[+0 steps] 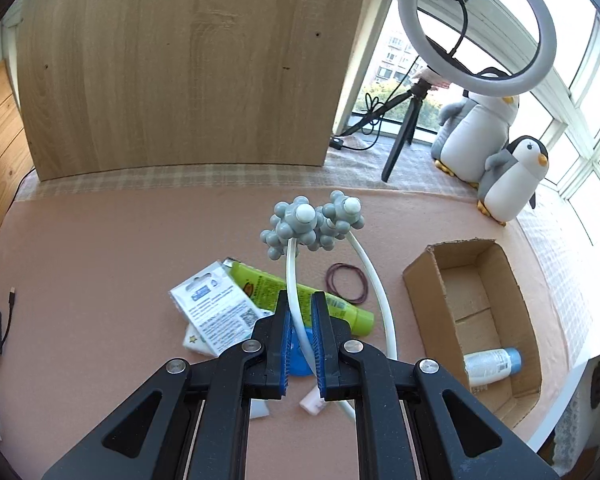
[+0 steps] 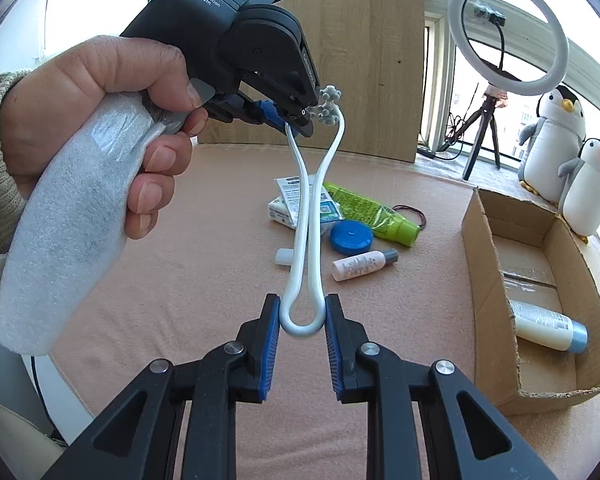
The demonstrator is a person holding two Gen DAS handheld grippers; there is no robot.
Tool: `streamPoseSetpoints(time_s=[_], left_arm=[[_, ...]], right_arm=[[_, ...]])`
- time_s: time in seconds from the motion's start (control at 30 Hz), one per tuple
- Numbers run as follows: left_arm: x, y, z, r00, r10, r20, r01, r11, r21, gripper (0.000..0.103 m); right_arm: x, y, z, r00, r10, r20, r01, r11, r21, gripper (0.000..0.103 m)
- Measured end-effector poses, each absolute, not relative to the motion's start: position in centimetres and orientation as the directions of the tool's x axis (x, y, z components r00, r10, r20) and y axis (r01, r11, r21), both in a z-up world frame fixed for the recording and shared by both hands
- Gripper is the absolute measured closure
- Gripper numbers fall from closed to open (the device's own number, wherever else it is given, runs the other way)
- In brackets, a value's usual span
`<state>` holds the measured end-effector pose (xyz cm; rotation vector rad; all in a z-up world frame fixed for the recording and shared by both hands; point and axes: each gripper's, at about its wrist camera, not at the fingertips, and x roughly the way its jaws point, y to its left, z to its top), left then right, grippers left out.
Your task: Organize objects
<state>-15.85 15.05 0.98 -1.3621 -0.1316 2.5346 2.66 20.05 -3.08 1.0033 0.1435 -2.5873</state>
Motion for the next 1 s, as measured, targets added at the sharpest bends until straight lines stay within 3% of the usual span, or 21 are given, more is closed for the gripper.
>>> streamPoseSetpoints(time_s=[0.47, 0.87, 0.9, 1.0], left_arm=[[-16.7, 33.1, 2.5, -0.461, 0.415, -0.784, -0.408, -0.884, -0.227, 0.093], [-17.7, 36.6, 1.6, -0.434, 0.422, -0.796, -0.428, -0.874, -0.23, 0.092], [-17.8, 36.6, 1.5, -0.442, 0.407, -0.799, -0.426, -0.879, -0.213, 0.085], [-17.8, 35.6, 1.6, -0.491, 0.37, -0.788, -0.408, -0.898, -0.168, 0.031]], right_arm=[[2.4, 32.3, -1.3, -0.74, -0.099, -0.665, 0.127, -0.992, 0.007, 0.084], [1.7, 36.1, -1.4, -0.741, -0.029, -0.671, 0.055, -0.998, -0.018, 0.084], [1.6, 36.2, -1.5, -0.74, -0.028, -0.672, 0.053, -0.998, -0.017, 0.083], [0.9, 36.5, -2.3, -0.712, -0.007, -0.702, 0.046, -0.998, -0.036, 0.083]])
